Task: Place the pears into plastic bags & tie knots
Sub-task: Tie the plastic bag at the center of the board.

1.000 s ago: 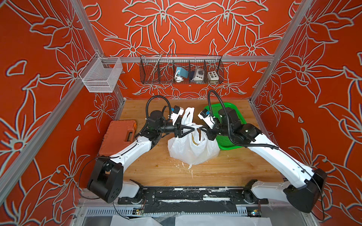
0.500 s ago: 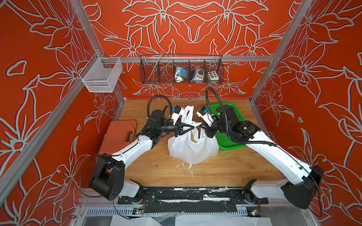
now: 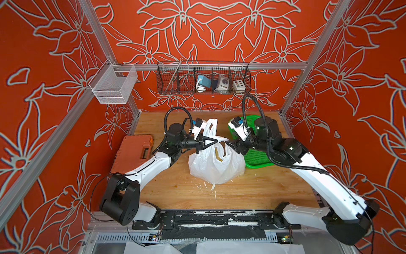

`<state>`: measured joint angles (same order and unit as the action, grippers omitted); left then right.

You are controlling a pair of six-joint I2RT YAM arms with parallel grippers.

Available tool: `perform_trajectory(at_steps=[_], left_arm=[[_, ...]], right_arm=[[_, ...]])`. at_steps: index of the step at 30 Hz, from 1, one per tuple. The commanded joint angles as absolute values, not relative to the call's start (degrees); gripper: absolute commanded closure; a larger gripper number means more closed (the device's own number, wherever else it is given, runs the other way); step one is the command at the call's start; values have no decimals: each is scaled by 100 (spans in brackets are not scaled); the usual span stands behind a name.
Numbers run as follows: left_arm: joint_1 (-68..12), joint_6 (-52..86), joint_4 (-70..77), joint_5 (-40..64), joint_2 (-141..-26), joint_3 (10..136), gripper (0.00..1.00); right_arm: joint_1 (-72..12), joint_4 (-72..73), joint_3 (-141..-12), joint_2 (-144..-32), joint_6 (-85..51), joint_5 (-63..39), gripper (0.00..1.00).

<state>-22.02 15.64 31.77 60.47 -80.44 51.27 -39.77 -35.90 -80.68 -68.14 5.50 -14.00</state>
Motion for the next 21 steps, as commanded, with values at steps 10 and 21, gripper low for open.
perform_trajectory(at_steps=[10,21], left_arm=[[-2202,1500,3292,6280,-8092,5142,100],[-2206,1580,3353,6377,-8140,5144,100]], right_arm=[[-3981,-3345,-9555,-8236,409,-2444,36],[-3882,-3267,-10242,-8801,273,-3244,94]])
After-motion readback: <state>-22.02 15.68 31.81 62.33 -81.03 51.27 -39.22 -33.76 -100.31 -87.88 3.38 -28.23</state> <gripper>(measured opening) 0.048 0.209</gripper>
